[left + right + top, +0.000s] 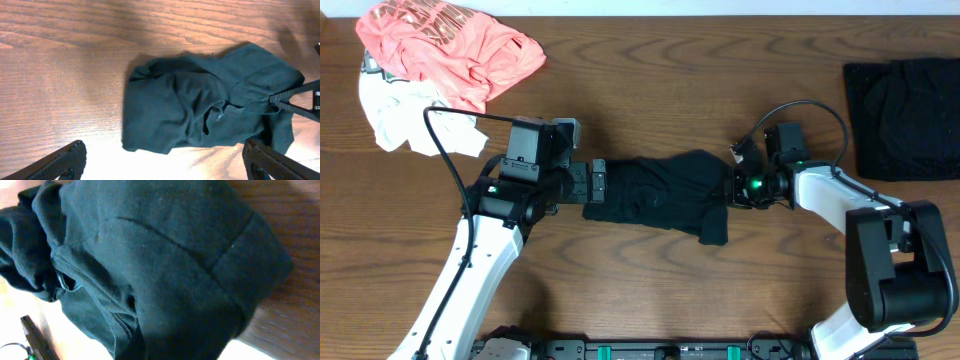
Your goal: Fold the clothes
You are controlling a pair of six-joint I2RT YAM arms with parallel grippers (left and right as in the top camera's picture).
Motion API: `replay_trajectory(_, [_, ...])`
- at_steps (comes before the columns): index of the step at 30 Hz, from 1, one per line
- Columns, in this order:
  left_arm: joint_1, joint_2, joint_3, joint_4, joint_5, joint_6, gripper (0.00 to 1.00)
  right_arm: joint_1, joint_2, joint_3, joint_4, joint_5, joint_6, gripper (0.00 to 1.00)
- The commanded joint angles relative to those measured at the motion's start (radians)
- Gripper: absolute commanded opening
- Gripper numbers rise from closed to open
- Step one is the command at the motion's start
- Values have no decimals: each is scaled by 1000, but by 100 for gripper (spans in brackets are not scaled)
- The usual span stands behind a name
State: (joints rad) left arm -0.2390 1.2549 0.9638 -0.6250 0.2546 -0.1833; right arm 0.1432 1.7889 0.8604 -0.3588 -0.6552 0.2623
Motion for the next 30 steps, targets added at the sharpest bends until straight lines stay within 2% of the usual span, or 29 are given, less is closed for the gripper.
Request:
replay_trajectory(1, [6,-7,1,-3,-14,7,100,-60,8,-5,-17,-3,14,1])
replay_trajectory(6, [6,-7,1,-3,-26,10,100,-174,8,11,-106,-30,-95,1])
replay_trajectory(9, [7,-7,1,-3,-32,10,100,-241,8,58,-218,-29,-200,1])
replay_trajectory(16, [7,-7,1,-4,-32,10,100,-262,8,234,-466,-13,-330,1])
replay_trajectory(20, [7,-7,1,-3,-32,10,100,-200,8,352,-575,8,-357,1])
replay_trajectory(22, [7,-7,1,-3,-32,10,100,-119,8,411,-607,32,-356,1])
replay_trajectory(30, [7,-13,1,-2,-31,10,100,141,8,446,-535,140,-217,1])
